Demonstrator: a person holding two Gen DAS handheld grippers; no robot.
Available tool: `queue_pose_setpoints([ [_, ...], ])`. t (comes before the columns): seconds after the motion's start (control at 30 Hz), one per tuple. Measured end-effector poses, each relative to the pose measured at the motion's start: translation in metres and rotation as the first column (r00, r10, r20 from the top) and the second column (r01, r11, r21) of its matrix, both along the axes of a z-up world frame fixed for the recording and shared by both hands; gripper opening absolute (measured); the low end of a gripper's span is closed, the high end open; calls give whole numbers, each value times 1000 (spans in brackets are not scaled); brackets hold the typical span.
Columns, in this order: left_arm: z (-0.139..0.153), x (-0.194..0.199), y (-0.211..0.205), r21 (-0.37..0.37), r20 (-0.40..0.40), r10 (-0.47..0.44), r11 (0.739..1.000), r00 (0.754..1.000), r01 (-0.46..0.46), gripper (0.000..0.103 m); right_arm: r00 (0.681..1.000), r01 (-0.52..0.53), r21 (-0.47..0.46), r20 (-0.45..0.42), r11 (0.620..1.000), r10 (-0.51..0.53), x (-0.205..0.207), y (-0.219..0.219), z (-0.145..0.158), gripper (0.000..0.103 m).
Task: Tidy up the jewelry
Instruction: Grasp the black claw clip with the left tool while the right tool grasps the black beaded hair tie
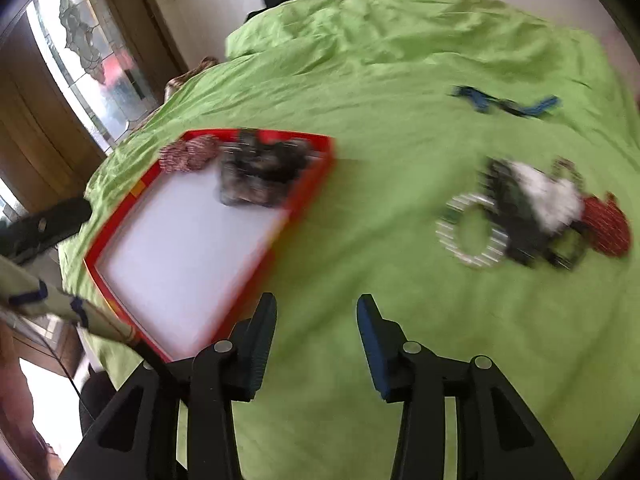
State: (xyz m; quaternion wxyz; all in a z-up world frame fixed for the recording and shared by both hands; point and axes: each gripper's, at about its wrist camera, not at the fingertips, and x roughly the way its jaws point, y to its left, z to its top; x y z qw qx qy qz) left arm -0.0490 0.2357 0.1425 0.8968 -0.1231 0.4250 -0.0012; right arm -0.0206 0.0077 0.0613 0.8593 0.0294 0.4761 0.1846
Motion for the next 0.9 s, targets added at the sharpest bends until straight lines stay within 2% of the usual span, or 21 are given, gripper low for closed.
queue_pose_setpoints([
  [0.03, -1, 5, -13, -2, -9, -28, 1000, 1000, 28, 59, 1000, 19, 2, 3, 1000, -19, -5, -18, -1, 46],
  [0.1, -5, 15, -37, -17, -31, -74, 997, 997, 74, 59, 997, 81, -10, 7, 997, -81, -15, -63, -6, 57],
  [0.23, -19, 44, -90, -74, -83, -167, 984, 983, 161, 59, 976, 217, -49, 15, 975, -216, -20, -139, -11, 58],
  [0.4, -43, 80, -154, -121, -138, -249, 965, 959, 233, 59, 933, 359, -3, 17, 933, -359, -19, -213, -8, 58],
  [0.6, -72, 125, -221, -163, -182, -302, 948, 936, 274, 59, 907, 417, 55, 33, 907, -419, -10, -257, -9, 58],
  [0.67, -81, 137, -237, -146, -195, -309, 948, 931, 284, 59, 903, 424, 76, 32, 902, -428, -5, -263, -10, 58],
  [0.8, -95, 151, -262, -90, -215, -333, 943, 918, 321, 59, 910, 409, 117, 27, 905, -414, 8, -268, -13, 58],
  [0.9, -102, 159, -267, -96, -228, -342, 939, 911, 329, 59, 927, 365, 143, 37, 920, -373, 26, -258, -12, 58],
])
